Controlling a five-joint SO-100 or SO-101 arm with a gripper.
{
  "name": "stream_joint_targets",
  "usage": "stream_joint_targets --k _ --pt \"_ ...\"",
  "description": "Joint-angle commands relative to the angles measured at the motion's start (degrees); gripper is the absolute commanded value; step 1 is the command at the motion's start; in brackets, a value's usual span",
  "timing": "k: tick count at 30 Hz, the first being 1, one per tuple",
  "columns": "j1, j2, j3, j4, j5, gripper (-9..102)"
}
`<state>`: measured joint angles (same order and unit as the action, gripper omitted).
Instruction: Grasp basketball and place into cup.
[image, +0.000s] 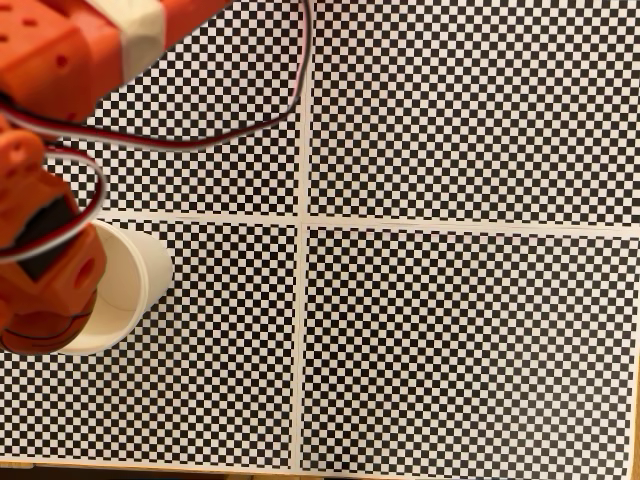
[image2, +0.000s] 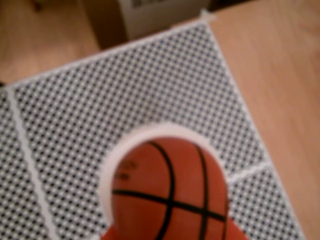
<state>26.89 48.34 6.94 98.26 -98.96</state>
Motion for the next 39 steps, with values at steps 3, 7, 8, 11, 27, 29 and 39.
stream_joint_targets --k 3,7,8,11,27,29,39 --pt "0.0 0.2 -2.5 0.6 -1.8 0" --pt "0.4 0.1 -2.5 0.6 -2.9 0" --pt "0.4 0.0 -2.5 0.6 -3.1 0" --pt "0.4 -0.1 -2.4 0.6 -3.2 3" --pt "-1.2 0.4 2.2 0.6 -3.0 36" --pt "-1.5 0.4 2.3 0.6 -2.8 37" --pt "-2.5 1.0 3.8 0.6 -2.1 40"
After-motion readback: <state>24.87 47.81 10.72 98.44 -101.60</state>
